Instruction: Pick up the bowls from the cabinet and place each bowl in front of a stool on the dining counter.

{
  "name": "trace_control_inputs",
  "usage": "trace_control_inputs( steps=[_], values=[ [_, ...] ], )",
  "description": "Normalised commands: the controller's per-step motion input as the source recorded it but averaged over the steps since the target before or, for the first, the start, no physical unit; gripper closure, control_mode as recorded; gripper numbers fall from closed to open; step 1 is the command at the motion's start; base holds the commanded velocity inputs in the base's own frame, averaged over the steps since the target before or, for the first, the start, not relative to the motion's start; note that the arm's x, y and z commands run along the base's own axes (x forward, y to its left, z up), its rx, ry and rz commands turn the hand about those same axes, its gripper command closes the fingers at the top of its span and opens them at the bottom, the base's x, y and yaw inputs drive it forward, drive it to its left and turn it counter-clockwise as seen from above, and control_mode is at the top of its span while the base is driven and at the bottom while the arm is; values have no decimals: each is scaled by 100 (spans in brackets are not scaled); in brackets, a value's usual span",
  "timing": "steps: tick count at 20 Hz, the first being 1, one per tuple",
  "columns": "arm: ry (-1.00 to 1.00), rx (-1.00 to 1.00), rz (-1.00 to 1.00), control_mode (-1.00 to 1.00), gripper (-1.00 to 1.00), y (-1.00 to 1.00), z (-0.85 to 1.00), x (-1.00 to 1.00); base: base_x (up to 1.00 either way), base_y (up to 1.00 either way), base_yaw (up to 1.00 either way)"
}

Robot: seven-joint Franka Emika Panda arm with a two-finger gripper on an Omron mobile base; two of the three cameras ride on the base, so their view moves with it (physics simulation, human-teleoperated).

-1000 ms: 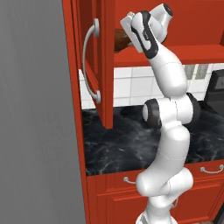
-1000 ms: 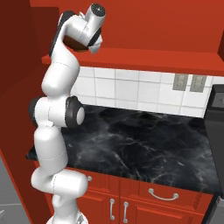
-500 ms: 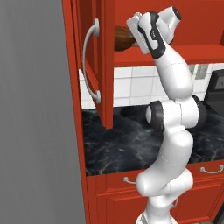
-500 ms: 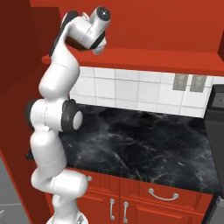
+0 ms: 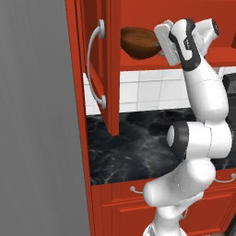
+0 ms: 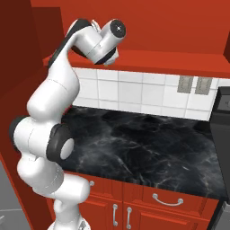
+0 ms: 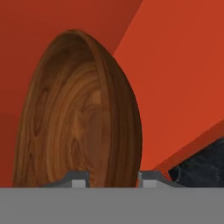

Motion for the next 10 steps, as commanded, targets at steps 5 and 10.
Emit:
trace_control_inputs(
  steps=[5, 10],
  values=[
    [-3, -1, 0, -100, 100, -55, 0, -100, 0, 0, 0],
    [0, -1, -3, -100, 100, -40, 0, -100, 0, 0, 0]
  ],
)
